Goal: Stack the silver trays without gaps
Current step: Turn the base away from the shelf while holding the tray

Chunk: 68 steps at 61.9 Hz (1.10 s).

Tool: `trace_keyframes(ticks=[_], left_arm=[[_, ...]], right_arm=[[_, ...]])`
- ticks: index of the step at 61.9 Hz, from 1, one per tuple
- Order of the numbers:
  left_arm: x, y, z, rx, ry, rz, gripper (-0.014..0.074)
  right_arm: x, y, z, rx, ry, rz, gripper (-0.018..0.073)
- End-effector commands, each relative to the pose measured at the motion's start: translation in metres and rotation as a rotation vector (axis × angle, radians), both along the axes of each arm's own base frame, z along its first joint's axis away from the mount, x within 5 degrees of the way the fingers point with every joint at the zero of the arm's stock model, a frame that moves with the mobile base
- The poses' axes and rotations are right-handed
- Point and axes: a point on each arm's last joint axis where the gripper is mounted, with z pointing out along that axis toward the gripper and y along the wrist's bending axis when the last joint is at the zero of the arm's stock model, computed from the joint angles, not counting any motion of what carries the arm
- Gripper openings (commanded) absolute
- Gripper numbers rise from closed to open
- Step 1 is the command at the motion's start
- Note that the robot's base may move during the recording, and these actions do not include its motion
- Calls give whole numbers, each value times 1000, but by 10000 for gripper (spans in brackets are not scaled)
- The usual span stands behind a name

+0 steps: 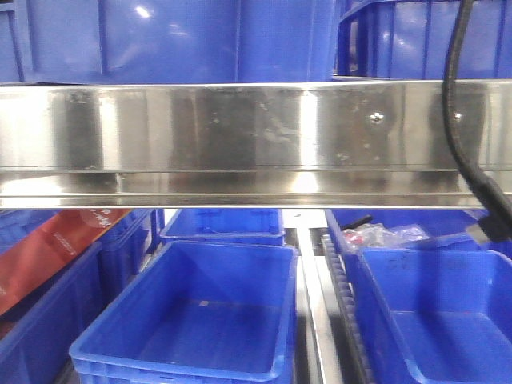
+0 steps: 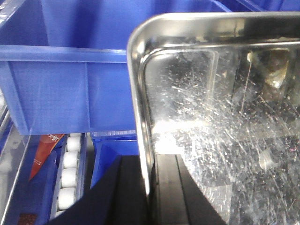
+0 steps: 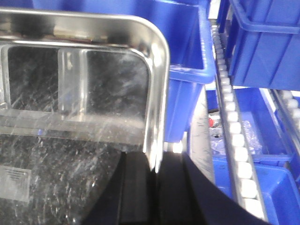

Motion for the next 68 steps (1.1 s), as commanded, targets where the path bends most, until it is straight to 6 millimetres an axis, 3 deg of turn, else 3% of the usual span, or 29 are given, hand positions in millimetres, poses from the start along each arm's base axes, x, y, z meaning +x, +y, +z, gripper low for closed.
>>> trace_keyframes(ticks=[1, 68], left_arm=[[-5, -4, 9, -29, -63, -43, -17], [-5, -4, 9, -29, -63, -43, -17]], right_arm=[[0, 5, 6, 3, -62, 56, -69], [0, 5, 6, 6, -67, 60, -69]])
